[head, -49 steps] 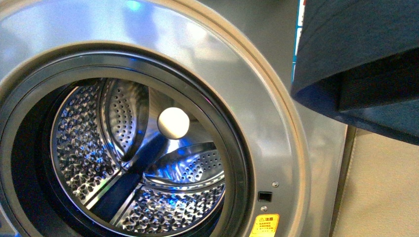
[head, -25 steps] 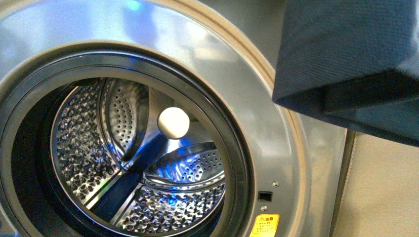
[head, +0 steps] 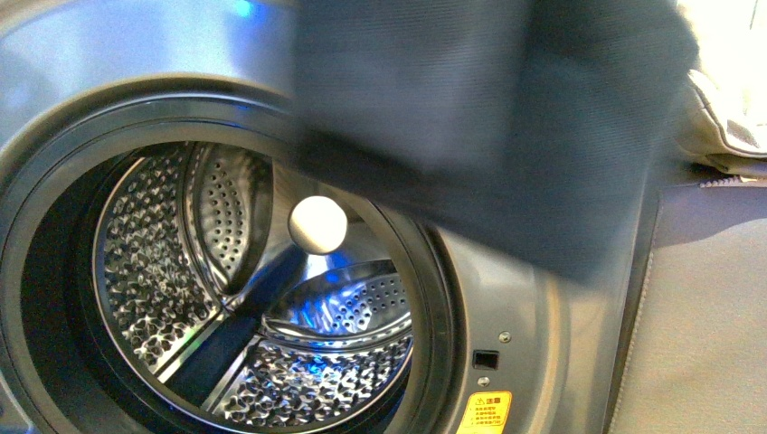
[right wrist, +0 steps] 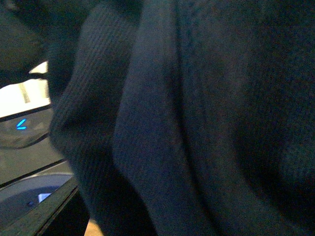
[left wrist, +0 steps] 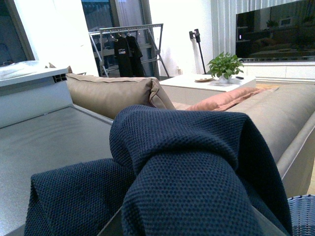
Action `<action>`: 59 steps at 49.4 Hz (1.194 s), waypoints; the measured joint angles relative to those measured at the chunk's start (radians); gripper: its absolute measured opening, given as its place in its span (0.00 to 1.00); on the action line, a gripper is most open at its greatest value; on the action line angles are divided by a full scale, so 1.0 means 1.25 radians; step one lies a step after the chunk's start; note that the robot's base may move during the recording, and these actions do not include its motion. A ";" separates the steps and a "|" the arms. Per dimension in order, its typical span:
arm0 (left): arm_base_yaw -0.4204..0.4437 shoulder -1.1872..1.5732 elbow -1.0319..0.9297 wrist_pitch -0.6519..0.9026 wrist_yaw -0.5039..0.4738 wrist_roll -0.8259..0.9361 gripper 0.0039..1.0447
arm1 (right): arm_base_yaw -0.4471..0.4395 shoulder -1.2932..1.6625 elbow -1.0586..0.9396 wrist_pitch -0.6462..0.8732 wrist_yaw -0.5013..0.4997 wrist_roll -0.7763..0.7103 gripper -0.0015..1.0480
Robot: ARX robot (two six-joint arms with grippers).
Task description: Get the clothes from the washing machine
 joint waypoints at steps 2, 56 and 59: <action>0.000 0.000 0.000 0.000 0.000 0.000 0.17 | 0.001 0.011 0.010 0.000 0.020 -0.004 0.93; 0.000 0.000 0.008 0.000 0.005 0.000 0.77 | -0.132 0.100 0.042 0.215 0.273 0.019 0.14; 0.000 0.000 0.009 0.000 0.005 0.000 0.84 | -0.159 0.079 0.024 0.222 0.274 0.029 0.10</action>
